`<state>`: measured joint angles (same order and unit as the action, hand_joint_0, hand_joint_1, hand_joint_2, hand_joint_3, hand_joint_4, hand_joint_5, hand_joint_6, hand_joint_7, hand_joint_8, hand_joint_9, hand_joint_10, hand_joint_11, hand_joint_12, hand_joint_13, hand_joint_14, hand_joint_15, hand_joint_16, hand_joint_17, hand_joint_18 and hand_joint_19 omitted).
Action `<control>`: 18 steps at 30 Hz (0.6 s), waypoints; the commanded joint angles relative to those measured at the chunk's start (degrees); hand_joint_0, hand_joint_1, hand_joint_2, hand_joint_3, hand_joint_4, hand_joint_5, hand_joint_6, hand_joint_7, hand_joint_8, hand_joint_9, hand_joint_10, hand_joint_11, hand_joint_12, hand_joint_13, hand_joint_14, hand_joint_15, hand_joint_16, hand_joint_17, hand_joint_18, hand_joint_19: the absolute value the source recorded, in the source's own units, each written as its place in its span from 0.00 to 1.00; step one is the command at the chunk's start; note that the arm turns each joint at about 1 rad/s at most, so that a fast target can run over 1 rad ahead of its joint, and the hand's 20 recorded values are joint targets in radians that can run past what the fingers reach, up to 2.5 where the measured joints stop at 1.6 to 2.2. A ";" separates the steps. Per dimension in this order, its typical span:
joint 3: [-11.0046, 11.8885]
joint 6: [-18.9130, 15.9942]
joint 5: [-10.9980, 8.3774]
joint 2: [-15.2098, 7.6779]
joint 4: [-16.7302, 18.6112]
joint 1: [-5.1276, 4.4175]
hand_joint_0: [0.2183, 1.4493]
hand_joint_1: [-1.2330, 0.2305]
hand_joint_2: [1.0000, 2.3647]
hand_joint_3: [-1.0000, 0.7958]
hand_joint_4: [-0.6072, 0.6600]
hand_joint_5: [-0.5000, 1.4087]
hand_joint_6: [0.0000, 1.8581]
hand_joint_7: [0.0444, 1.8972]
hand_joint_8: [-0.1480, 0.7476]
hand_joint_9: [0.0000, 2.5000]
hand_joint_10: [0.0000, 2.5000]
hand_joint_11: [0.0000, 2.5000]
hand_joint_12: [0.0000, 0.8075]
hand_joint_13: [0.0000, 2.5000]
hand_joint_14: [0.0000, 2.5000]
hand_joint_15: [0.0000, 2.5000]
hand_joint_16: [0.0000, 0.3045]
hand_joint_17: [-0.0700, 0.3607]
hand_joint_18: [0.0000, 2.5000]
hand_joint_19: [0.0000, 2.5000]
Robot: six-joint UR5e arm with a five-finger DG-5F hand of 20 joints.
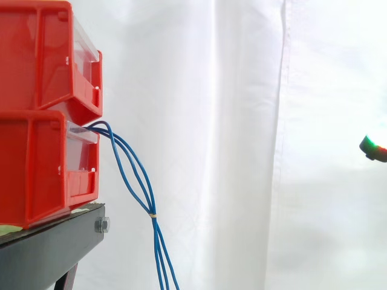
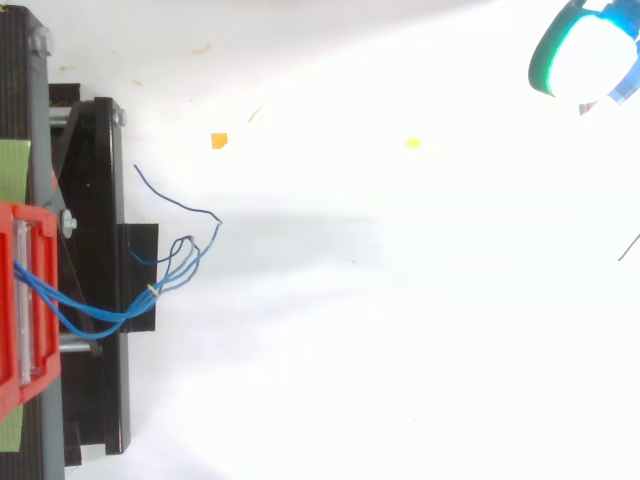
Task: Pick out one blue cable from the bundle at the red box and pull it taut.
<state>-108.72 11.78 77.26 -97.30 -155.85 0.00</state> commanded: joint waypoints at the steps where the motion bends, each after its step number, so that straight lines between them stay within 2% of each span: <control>1: 0.00 0.00 0.00 0.00 0.02 0.00 0.22 0.42 0.00 0.32 0.60 0.18 0.27 0.42 0.41 0.35 0.01 0.11 0.36 0.32 0.01 0.16 0.15 0.40 0.30 0.26; 18: 0.00 0.00 0.00 0.00 -0.07 0.00 0.21 0.42 0.00 0.32 0.60 0.18 0.27 0.42 0.40 0.34 0.00 0.11 0.36 0.32 0.01 0.16 0.15 0.40 0.30 0.26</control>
<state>-108.72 11.78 77.26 -97.28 -155.87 0.00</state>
